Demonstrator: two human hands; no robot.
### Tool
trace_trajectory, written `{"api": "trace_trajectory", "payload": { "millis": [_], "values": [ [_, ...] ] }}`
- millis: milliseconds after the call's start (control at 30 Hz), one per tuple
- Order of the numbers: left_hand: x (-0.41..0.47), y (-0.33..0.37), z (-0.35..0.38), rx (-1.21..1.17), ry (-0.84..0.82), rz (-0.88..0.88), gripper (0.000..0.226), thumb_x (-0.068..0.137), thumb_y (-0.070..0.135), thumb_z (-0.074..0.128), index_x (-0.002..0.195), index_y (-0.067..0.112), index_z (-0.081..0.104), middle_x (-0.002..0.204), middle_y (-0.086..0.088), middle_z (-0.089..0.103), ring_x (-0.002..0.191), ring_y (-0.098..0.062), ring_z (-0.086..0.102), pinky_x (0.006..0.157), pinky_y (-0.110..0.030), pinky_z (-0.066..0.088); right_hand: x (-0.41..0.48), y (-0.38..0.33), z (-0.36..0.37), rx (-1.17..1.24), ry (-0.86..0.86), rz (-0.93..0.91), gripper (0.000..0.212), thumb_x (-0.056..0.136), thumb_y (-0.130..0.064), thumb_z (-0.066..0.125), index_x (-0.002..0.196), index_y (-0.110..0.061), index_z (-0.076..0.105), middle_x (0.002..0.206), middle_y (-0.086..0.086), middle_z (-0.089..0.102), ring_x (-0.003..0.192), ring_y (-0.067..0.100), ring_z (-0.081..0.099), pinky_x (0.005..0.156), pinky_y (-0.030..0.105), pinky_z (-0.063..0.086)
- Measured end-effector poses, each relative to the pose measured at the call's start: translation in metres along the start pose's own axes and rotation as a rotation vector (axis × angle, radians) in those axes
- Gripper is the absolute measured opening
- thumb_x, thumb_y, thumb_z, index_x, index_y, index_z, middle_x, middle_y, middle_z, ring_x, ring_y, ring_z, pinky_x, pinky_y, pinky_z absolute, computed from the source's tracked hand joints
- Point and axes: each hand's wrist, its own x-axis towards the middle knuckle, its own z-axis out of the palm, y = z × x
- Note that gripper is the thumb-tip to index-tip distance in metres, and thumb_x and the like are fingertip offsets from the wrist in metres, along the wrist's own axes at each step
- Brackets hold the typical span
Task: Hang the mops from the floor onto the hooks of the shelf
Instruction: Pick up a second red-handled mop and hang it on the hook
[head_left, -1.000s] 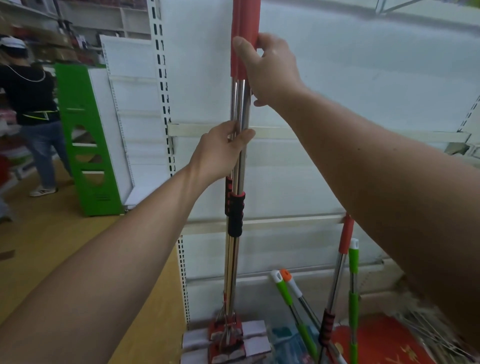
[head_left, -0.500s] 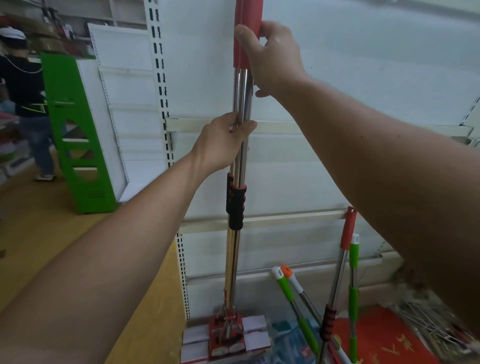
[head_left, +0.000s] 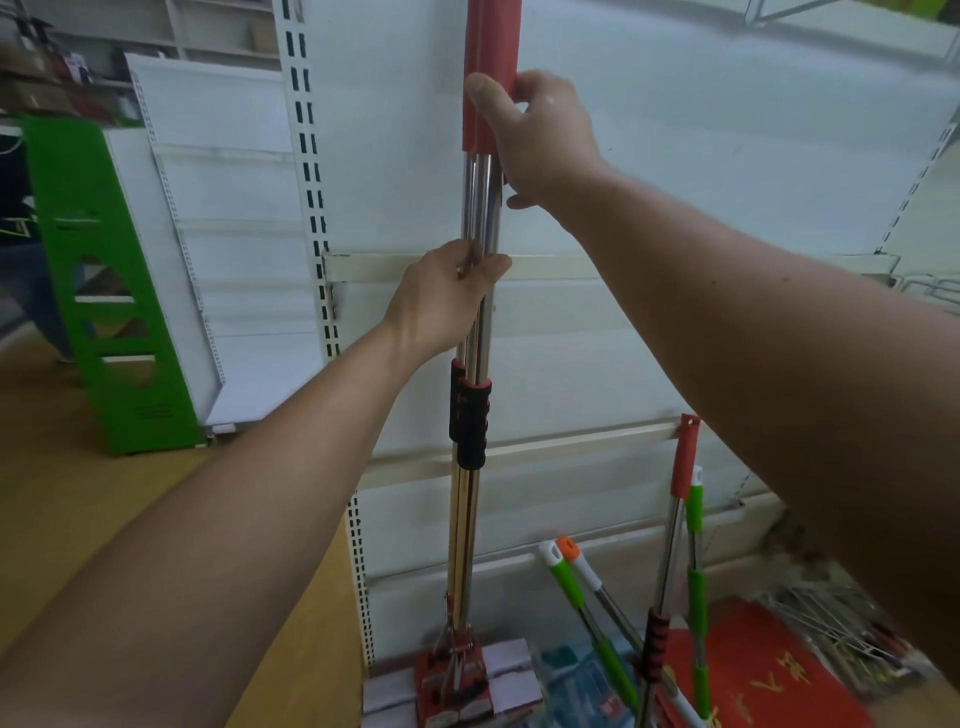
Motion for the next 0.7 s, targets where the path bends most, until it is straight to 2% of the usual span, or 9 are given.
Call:
{"api": "trace_trajectory", "payload": {
  "millis": [67,133,200,267,333,400,500,600,700],
  "values": [
    [-0.001,-0.001,0.001,0.002,0.019,0.014,0.040,0.096,0.056,0.053,0.091,0.017,0.062,0.096,-0.006,0.075,0.095,-0.025,0.070,0.085,-0.042,0.055,0.000,-0.001,0.002,-0.026,0.014,0.023,0.038,0.103,-0.051,0.051,0.108,-0.014,0.059,0.078,-0.003,0.065,0.061,0.012,0.064,0.059,0.039,0.064],
    [-0.003,-0.001,0.002,-0.005,0.028,0.021,0.044,0.097,0.053,0.053,0.094,0.010,0.064,0.094,-0.011,0.075,0.092,-0.027,0.070,0.087,-0.040,0.054,0.000,-0.001,0.002,-0.024,0.006,0.048,0.042,0.102,-0.052,0.052,0.104,-0.012,0.062,0.073,-0.003,0.061,0.063,0.015,0.065,0.061,0.041,0.065],
    [-0.005,-0.002,0.003,-0.007,0.026,0.037,0.045,0.099,0.050,0.053,0.094,0.007,0.064,0.094,-0.015,0.074,0.089,-0.029,0.069,0.081,-0.039,0.053,-0.003,0.003,0.003,-0.036,-0.019,0.062,0.040,0.102,-0.052,0.053,0.095,-0.014,0.062,0.069,-0.003,0.058,0.068,0.018,0.066,0.062,0.040,0.066],
    [-0.008,-0.003,0.003,0.005,0.016,0.061,0.039,0.099,0.045,0.054,0.083,0.010,0.062,0.083,-0.011,0.071,0.077,-0.024,0.064,0.069,-0.036,0.047,-0.008,0.009,0.005,-0.045,-0.033,0.074,0.036,0.101,-0.050,0.056,0.093,-0.016,0.063,0.068,-0.003,0.057,0.068,0.019,0.065,0.057,0.035,0.061],
    [-0.011,-0.006,0.004,0.009,0.020,0.066,0.035,0.100,0.039,0.056,0.069,0.022,0.053,0.067,0.004,0.057,0.064,-0.012,0.054,0.060,-0.028,0.039,-0.013,0.016,0.010,-0.027,-0.024,0.094,0.038,0.099,-0.050,0.059,0.103,-0.014,0.068,0.072,-0.003,0.060,0.069,0.019,0.067,0.055,0.032,0.057],
    [-0.016,-0.008,0.005,0.009,0.040,0.068,0.035,0.099,0.036,0.058,0.067,0.025,0.049,0.063,0.009,0.051,0.062,-0.006,0.050,0.059,-0.023,0.036,-0.019,0.022,0.013,-0.013,-0.003,0.101,0.040,0.096,-0.052,0.062,0.111,-0.015,0.069,0.079,-0.004,0.066,0.074,0.019,0.071,0.058,0.032,0.057],
    [-0.020,-0.017,0.008,0.064,0.114,0.126,0.025,0.096,0.041,0.059,0.082,0.020,0.060,0.082,0.006,0.065,0.078,-0.014,0.062,0.070,-0.031,0.047,-0.030,0.028,0.016,0.015,0.005,0.120,0.040,0.094,-0.050,0.064,0.114,-0.016,0.071,0.086,-0.002,0.072,0.075,0.019,0.077,0.051,0.023,0.051],
    [-0.029,-0.027,0.016,0.066,0.220,0.152,0.019,0.091,0.039,0.064,0.104,0.025,0.061,0.105,0.005,0.064,0.089,-0.019,0.064,0.079,-0.039,0.056,-0.042,0.034,0.014,0.046,0.003,0.151,0.038,0.094,-0.048,0.066,0.112,-0.015,0.072,0.091,0.003,0.077,0.070,0.020,0.078,0.047,0.018,0.048],
    [-0.041,-0.032,0.024,0.077,0.283,0.149,0.029,0.091,0.033,0.066,0.117,0.026,0.055,0.106,0.006,0.059,0.089,-0.019,0.063,0.075,-0.041,0.056,-0.052,0.039,0.010,0.051,-0.018,0.158,0.034,0.097,-0.045,0.066,0.108,-0.014,0.073,0.093,0.006,0.079,0.069,0.021,0.079,0.050,0.029,0.056]
  ]
}}
